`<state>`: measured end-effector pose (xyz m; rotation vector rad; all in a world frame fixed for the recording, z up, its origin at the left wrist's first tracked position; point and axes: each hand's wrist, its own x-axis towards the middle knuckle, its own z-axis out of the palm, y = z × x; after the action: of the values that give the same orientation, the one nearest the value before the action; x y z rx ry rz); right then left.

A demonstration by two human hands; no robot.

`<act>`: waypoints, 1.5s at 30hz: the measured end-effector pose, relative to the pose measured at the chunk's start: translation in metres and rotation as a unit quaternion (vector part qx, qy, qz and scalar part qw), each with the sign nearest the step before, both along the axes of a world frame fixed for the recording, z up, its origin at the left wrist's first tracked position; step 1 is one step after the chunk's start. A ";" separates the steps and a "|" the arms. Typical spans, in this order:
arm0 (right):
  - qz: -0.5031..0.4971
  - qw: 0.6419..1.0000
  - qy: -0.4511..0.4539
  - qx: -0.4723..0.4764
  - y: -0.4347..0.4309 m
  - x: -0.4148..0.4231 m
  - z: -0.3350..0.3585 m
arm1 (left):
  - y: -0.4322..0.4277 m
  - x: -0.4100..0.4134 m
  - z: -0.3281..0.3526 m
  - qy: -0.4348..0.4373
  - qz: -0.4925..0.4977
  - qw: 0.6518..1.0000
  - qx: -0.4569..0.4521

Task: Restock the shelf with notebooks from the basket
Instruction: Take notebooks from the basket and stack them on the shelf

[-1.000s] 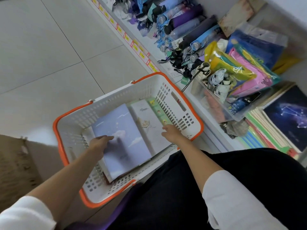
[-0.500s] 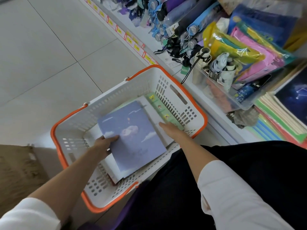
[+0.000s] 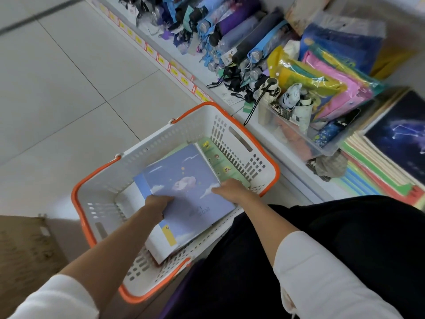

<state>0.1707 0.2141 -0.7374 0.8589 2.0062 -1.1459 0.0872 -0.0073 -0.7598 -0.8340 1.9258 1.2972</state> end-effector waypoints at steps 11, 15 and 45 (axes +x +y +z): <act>-0.016 0.998 0.047 -0.048 -0.009 0.012 0.028 | -0.022 -0.005 0.059 -0.008 -0.066 0.963 0.259; -0.061 0.993 0.079 -0.070 -0.012 0.016 0.045 | -0.019 -0.013 0.102 -0.011 -0.142 0.921 0.363; -0.284 0.823 0.490 -0.038 0.092 0.104 0.296 | 0.154 0.015 0.328 0.449 -0.209 0.851 0.175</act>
<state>0.2750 0.3061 -0.4417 0.9549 2.5057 -2.3632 0.1017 0.1469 -0.4322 0.4807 2.2197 1.8362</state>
